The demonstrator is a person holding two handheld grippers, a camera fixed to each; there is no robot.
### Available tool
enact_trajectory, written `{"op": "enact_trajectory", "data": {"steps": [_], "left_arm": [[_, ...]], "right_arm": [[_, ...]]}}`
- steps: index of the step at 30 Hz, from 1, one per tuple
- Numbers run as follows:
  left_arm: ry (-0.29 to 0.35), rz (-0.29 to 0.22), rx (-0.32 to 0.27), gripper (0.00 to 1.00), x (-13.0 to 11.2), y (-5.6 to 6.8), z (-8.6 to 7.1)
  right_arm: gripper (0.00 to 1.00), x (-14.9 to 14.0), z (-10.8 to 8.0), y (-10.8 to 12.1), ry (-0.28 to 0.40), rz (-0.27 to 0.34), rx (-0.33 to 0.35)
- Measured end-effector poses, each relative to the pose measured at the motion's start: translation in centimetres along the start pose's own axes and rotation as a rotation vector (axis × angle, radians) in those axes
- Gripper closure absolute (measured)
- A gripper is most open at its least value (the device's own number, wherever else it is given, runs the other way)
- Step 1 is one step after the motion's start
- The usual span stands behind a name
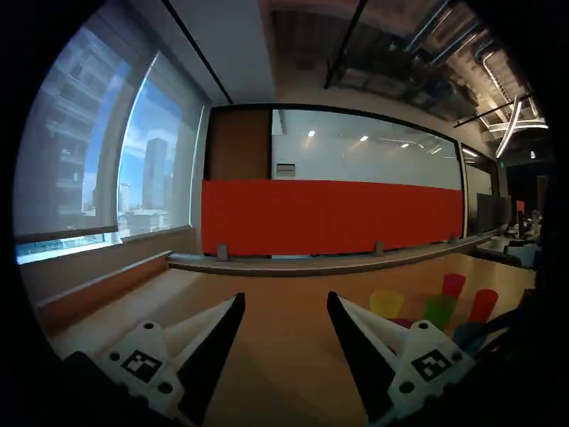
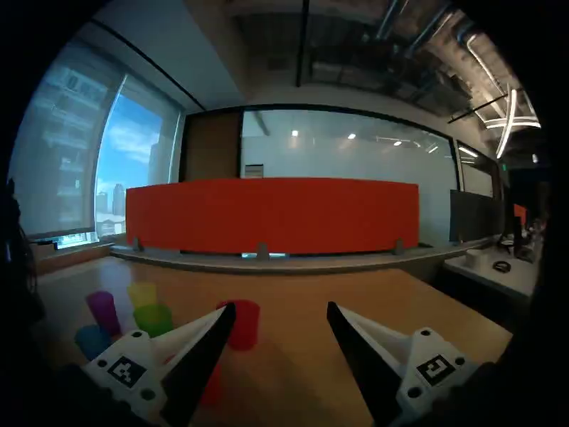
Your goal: Pour water
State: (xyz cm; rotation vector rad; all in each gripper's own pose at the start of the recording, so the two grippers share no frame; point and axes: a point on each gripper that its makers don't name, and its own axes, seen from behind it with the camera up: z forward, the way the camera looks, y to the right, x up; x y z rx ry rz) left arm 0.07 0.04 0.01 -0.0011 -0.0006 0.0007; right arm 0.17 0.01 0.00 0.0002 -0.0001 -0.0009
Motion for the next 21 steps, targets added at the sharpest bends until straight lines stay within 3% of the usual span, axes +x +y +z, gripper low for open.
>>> {"op": "enact_trajectory", "data": {"steps": [12, 15, 21], "left_arm": [[-0.015, -0.001, -0.074, 0.15, 4.4, 1.5, 1.2], [-0.016, -0.001, -0.092, 0.15, 5.9, 1.8, 1.5], [-0.014, 0.007, -0.123, 0.15, 9.0, 2.4, 1.8]], "right_arm": [[0.01, 7.5, 0.1, -0.6, 0.013, -0.085, 0.027], [0.01, 9.3, 0.2, -1.3, 0.017, -0.084, 0.056], [0.01, 11.8, 0.4, -2.5, 0.003, -0.024, 0.119]]}}
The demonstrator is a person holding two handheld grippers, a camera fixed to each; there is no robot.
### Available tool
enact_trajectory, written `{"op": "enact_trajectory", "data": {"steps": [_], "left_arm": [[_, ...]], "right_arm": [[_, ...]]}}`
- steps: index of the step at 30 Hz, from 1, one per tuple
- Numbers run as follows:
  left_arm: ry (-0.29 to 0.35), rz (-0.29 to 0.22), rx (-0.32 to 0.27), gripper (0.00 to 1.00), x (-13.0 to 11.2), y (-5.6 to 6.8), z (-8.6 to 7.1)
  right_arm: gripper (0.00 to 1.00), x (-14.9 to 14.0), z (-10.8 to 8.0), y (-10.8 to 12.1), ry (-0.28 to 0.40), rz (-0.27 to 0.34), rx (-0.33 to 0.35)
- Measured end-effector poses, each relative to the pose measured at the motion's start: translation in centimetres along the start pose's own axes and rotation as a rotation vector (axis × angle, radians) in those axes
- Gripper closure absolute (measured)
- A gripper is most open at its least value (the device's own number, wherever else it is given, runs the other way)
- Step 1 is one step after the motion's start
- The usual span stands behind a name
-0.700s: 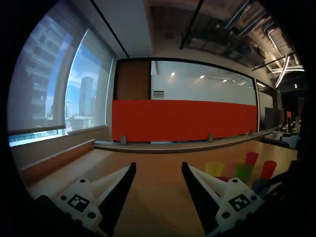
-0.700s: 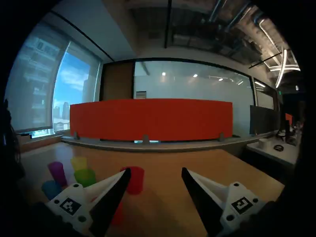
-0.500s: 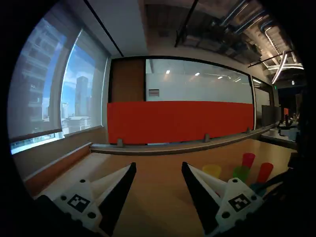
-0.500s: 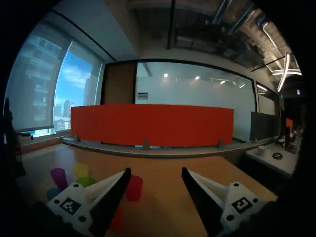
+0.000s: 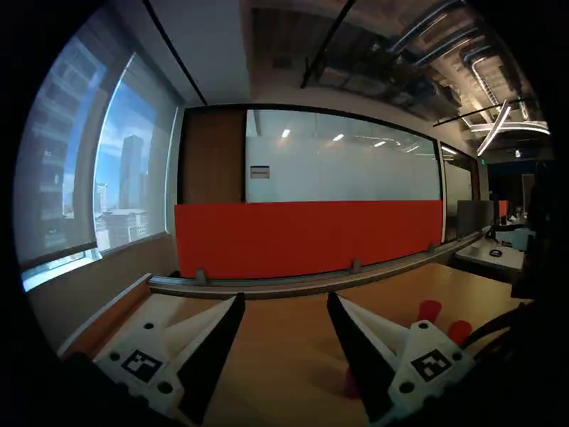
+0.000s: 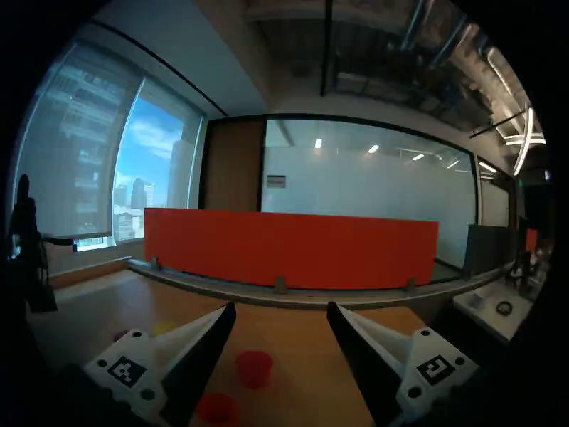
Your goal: Pour water
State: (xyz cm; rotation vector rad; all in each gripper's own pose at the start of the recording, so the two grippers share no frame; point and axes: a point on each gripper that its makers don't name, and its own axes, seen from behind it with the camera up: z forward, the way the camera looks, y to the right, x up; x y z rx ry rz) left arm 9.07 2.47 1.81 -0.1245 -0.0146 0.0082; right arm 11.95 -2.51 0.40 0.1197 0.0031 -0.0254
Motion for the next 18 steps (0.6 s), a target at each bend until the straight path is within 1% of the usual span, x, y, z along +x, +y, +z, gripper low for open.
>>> {"op": "enact_trajectory", "data": {"steps": [3, 6, 9, 12, 14, 18], "left_arm": [[0.003, -0.006, -0.014, 0.15, 1.0, 0.2, 0.1], [-0.006, -0.013, -0.034, 0.15, 1.4, 0.5, 0.0], [-0.008, -0.005, -0.056, 0.15, 1.7, 0.7, 0.0], [0.006, 0.006, -0.073, 0.15, 2.2, 0.7, -0.1], [0.009, 0.007, -0.087, 0.15, 2.4, 0.9, -0.2], [0.005, 0.011, -0.134, 0.15, 2.4, 1.8, -0.5]], "right_arm": [[0.01, 0.7, 0.1, -0.5, -0.008, 0.034, 0.034], [0.01, 0.9, 0.2, -0.8, -0.017, 0.062, 0.061], [0.01, 0.8, 0.4, -0.8, -0.027, 0.08, 0.075], [0.01, 0.8, 0.4, -1.0, -0.033, 0.076, 0.097], [0.01, 0.7, 0.3, -1.4, -0.038, 0.062, 0.12], [0.01, 0.6, 0.1, -2.4, -0.048, 0.033, 0.183]]}}
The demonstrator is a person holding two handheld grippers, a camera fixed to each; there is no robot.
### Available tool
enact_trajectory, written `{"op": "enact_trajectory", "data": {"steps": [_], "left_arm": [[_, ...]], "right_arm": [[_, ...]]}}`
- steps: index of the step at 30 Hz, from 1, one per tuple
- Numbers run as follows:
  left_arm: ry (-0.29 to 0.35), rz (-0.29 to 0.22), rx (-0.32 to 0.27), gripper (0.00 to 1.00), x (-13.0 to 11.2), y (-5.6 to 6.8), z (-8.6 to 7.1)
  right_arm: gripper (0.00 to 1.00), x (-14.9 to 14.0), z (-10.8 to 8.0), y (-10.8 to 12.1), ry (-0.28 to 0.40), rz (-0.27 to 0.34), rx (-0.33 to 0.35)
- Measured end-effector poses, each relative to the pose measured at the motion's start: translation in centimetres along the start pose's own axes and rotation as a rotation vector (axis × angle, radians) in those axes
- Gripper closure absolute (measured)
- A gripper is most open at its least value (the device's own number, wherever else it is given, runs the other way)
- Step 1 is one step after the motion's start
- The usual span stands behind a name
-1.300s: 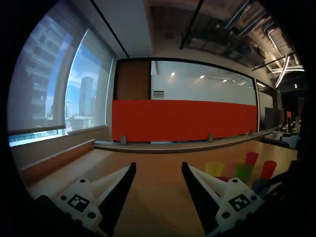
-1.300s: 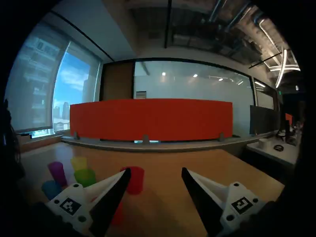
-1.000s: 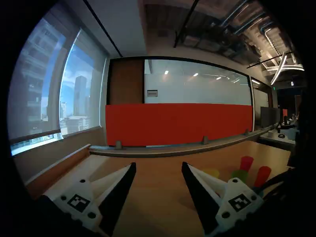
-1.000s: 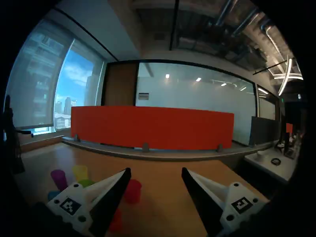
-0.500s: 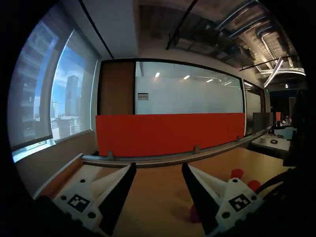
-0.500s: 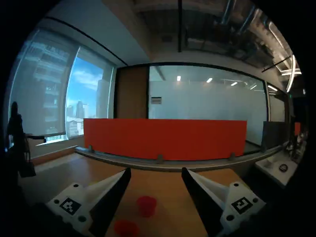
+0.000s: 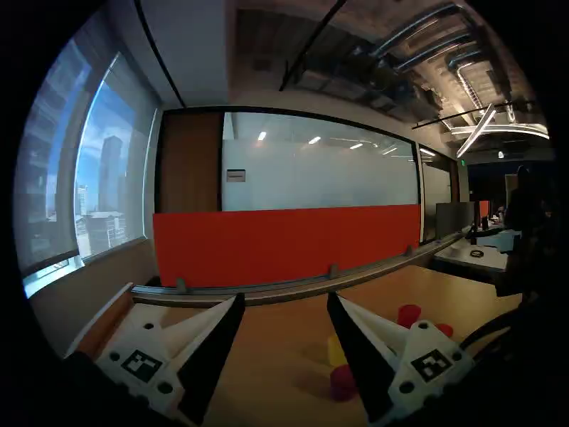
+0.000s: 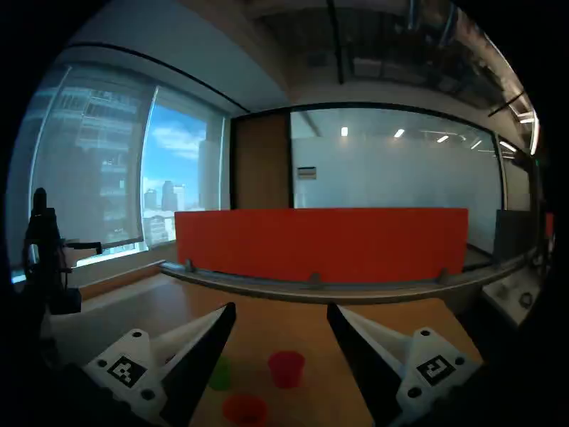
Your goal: Pour water
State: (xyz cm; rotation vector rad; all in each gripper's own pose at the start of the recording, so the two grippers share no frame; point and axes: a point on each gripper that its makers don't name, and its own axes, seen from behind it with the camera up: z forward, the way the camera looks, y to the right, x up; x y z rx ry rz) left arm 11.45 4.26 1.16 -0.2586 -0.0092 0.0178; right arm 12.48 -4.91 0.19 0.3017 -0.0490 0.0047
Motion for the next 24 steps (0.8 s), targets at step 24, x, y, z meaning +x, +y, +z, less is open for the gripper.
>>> {"op": "enact_trajectory", "data": {"steps": [24], "left_arm": [[0.002, -0.056, -0.36, 0.15, 1.0, 8.2, -0.4]], "right_arm": [[0.01, 2.0, -1.0, -7.0, 0.004, 0.013, 0.365]]}}
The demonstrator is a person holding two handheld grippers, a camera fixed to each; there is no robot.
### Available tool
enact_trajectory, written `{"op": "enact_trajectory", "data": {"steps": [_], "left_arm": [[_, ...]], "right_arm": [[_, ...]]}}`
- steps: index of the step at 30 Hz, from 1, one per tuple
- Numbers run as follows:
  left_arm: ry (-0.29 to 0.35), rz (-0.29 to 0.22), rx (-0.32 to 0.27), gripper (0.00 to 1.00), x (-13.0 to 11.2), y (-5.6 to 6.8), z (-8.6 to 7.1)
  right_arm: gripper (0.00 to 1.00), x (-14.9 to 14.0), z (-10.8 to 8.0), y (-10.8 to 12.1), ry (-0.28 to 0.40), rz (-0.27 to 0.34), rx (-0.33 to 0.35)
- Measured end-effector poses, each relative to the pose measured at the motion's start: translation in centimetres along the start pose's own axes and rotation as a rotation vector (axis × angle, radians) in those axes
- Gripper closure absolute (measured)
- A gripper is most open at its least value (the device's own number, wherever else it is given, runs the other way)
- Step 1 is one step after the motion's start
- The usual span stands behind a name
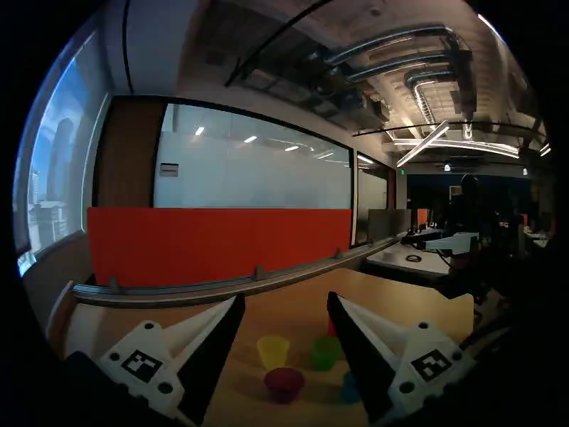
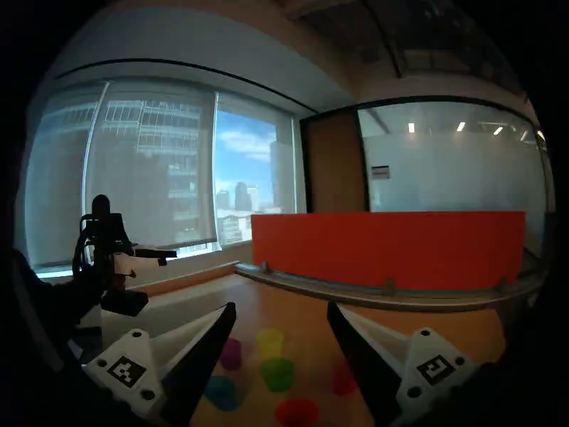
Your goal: Pour water
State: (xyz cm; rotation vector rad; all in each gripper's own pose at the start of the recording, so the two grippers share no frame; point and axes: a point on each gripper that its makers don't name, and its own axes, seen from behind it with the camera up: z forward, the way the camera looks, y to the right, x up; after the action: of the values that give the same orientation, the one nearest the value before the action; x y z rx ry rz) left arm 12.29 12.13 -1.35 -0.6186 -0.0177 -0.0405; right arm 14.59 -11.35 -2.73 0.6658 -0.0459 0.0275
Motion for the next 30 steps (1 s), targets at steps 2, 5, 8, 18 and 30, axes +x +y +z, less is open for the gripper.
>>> {"op": "enact_trajectory", "data": {"steps": [2, 5, 8, 18, 30], "left_arm": [[-0.001, -0.005, -0.018, 0.15, -0.1, 0.2, 0.1], [-0.016, -0.005, -0.032, 0.15, -0.5, 0.3, 0.2], [-0.037, -0.001, -0.047, 0.15, -1.1, 0.5, 0.5], [-0.075, 0.006, -0.138, 0.15, -2.1, 2.3, 1.2], [-0.146, 0.051, -0.204, 0.15, -4.2, 3.5, 1.4]], "right_arm": [[0.01, -0.1, 0.1, 0.0, -0.005, -0.004, -0.002], [0.01, -0.5, 0.2, 0.1, -0.019, -0.016, -0.003], [0.01, -0.8, 0.4, 0.1, -0.033, -0.031, -0.004], [0.01, -1.9, 1.0, -0.1, -0.086, -0.055, 0.014], [0.01, -2.9, 1.1, 0.3, -0.129, -0.066, 0.018]]}}
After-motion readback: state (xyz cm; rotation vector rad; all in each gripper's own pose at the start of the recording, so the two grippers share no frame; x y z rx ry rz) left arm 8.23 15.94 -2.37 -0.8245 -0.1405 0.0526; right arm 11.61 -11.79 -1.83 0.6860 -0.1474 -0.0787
